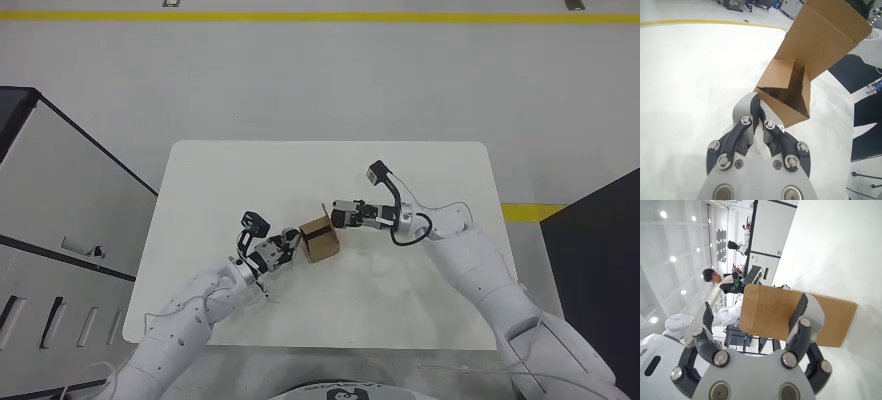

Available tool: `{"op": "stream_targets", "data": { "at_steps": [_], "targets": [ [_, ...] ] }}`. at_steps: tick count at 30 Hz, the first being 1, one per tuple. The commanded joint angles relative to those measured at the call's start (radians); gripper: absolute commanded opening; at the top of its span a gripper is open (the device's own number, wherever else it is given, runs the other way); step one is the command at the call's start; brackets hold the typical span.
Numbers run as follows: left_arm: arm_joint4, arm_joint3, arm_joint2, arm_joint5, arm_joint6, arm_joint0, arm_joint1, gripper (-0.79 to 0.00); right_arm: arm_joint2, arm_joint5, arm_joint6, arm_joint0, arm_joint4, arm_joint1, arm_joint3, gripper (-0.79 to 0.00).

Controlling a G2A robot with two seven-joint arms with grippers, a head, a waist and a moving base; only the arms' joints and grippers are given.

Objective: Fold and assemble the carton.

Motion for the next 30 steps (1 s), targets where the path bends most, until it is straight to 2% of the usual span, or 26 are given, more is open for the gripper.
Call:
{"op": "stream_targets", "data": {
  "at_steps": [1, 13, 23, 30],
  "targets": [
    [0.003, 0.003, 0.003, -0.002, 0.004, -0.005, -0.002, -0.785, 0.004, 0.001, 0.000, -0.003, -0.003, 0.001, 0.000, 0.000],
    [0.003, 0.007, -0.006, -0.026, 0.011, 0.004, -0.005, -0.785, 0.055, -0.008, -0.030, -0.038, -0.035, 0.023, -0.042, 0.000],
    [0.002, 0.001, -0.008, -0.045, 0.013, 0.008, -0.005, -0.785, 0.055, -0.008, -0.030, -0.038, -0.035, 0.023, -0.042, 0.000],
    [-0.011, -0.014, -0.012, -0.048, -0.011, 0.022, -0.006, -0.785, 0.089, 0.034, -0.128, -0.070, -0.187, 0.045, -0.129, 0.000]
  ]
}}
